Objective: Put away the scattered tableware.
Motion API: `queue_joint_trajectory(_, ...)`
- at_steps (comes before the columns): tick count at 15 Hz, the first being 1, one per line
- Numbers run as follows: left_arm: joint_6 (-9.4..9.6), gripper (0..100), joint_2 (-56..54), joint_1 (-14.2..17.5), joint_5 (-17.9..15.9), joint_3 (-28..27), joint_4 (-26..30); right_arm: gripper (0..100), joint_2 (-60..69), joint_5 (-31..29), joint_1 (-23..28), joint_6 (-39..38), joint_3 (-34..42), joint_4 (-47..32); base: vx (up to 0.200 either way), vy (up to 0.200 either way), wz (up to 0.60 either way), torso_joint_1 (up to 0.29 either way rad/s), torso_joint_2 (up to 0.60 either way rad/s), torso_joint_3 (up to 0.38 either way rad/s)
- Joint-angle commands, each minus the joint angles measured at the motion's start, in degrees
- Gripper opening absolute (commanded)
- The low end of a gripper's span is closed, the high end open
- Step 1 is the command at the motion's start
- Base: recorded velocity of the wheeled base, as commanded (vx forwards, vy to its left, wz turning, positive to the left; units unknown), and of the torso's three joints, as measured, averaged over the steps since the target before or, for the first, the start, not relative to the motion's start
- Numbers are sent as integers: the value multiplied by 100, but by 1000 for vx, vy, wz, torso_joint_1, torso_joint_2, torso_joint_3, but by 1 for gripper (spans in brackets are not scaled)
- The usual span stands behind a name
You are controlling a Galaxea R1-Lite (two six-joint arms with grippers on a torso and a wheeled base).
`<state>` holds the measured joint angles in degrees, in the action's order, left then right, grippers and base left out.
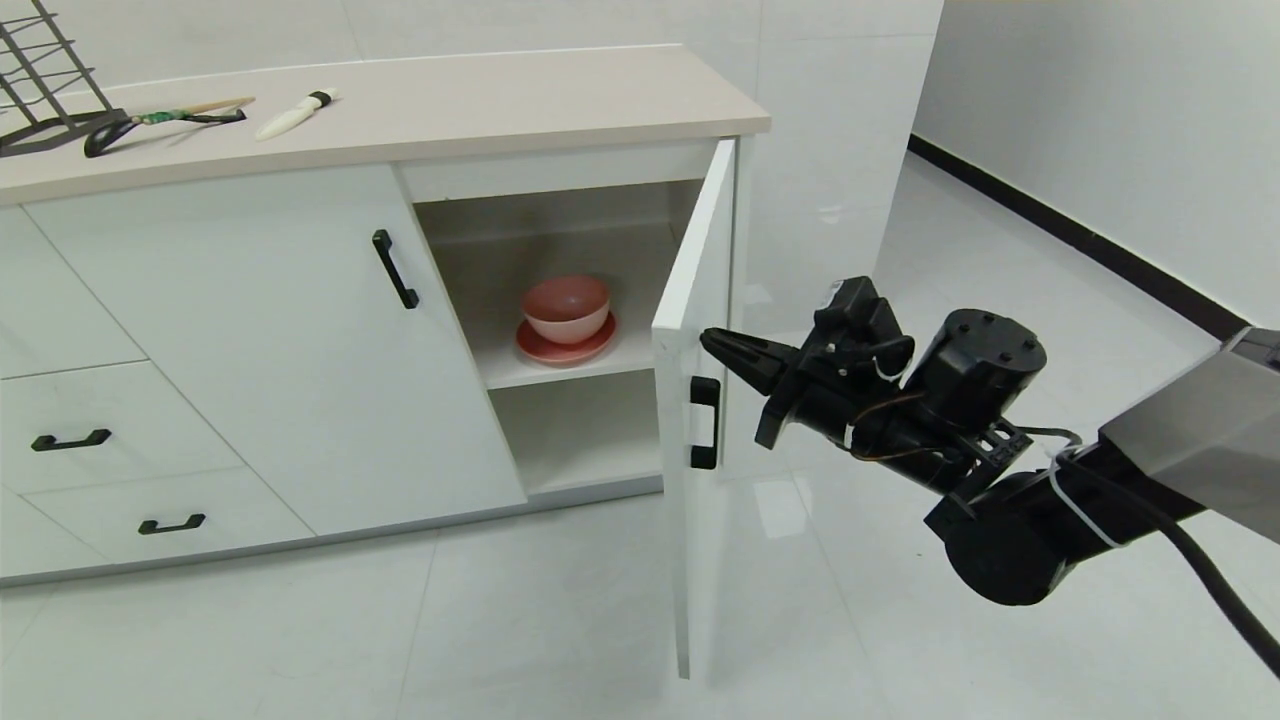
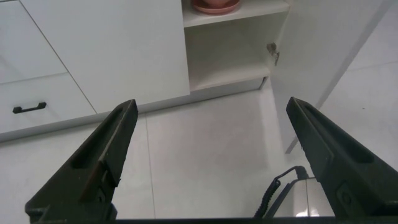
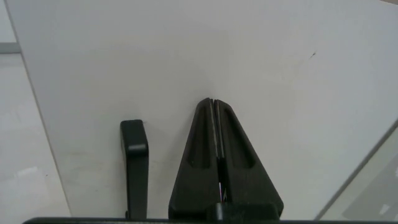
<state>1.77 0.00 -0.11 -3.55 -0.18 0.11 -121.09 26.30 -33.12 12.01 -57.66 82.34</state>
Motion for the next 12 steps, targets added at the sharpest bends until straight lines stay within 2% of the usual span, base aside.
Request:
queue_joint_trajectory(1,-1,100,9,-7,-6,1,-2,0,-196,-2,-72,-5,-228,2,0,0,0,0,0,0)
queue_joint_trajectory(12,-1,100,9,-7,3,1,-2,0,-1215,-19,-318,-23,-1652,46,0,0,0,0,0,0)
